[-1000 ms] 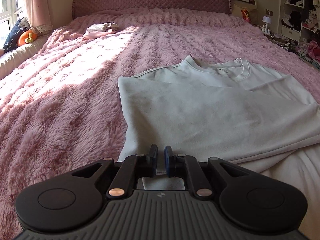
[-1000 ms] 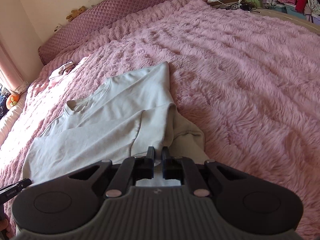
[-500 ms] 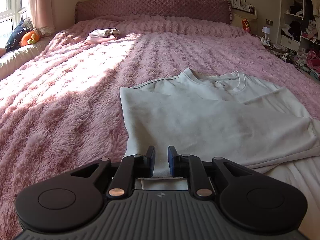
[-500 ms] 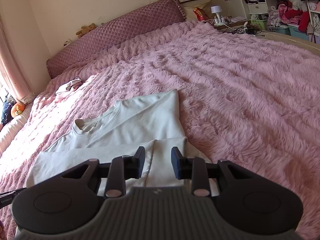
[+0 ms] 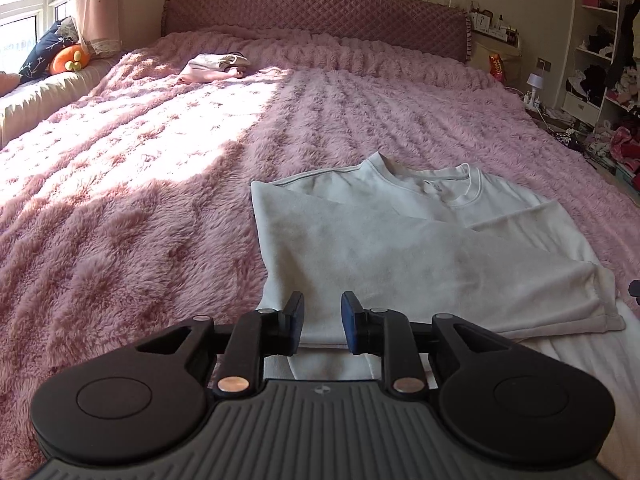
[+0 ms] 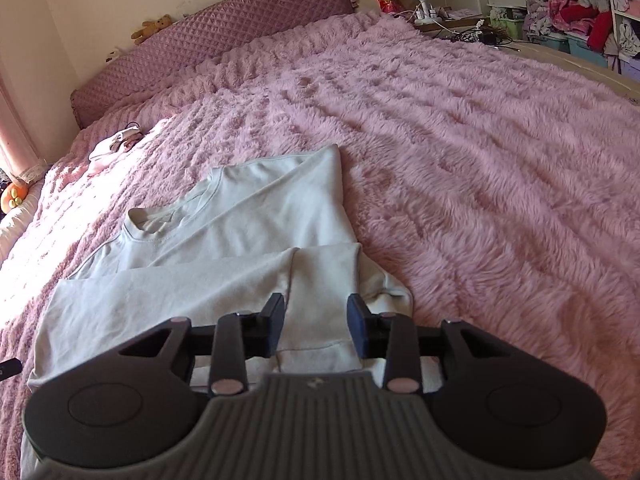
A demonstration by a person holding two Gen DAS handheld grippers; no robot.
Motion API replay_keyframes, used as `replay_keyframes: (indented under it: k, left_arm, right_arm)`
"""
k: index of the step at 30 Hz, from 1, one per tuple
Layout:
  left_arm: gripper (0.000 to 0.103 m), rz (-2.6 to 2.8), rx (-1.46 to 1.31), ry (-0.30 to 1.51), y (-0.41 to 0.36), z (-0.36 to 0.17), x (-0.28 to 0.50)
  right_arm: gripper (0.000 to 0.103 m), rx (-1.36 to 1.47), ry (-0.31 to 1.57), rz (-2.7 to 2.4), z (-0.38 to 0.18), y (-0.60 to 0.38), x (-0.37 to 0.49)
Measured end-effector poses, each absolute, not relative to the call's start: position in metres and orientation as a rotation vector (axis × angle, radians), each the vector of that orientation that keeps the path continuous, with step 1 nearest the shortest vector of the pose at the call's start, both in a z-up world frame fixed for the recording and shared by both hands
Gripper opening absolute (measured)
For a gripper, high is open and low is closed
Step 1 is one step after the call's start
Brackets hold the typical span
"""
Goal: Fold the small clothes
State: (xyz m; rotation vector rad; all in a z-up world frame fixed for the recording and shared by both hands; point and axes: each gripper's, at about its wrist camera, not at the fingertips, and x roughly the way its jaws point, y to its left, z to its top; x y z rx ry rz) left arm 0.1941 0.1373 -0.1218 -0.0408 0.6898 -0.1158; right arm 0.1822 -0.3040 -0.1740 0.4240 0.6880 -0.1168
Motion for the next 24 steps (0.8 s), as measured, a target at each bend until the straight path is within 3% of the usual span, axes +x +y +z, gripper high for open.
replay_keyframes:
  k: [4,5,11,19,24]
  left_arm:
    - [0.069,-0.142,-0.149,0.669,0.15,-0.095,0.139]
    - [0.071,-0.142,-0.172,0.676,0.153,-0.093,0.128]
    - [0.08,-0.182,-0.388,0.778,0.181,-0.104,0.048]
    - [0.08,-0.134,-0.704,0.892,0.242,-0.158,-0.02]
    - [0.08,-0.142,-0.873,0.892,0.265,-0.178,-0.028]
  right_arm:
    - [0.042,0.418,0.646,-0.09,-0.145,-0.312,0.128]
    - [0.042,0.407,0.651,-0.075,-0.139,-0.315,0.11]
    - [0.06,0.387,0.724,0.043,-0.128,-0.334,0.024]
    - [0.06,0.368,0.862,0.073,-0.156,-0.366,-0.064]
    - [0.06,0.39,0.908,0.07,-0.176,-0.374,-0.074]
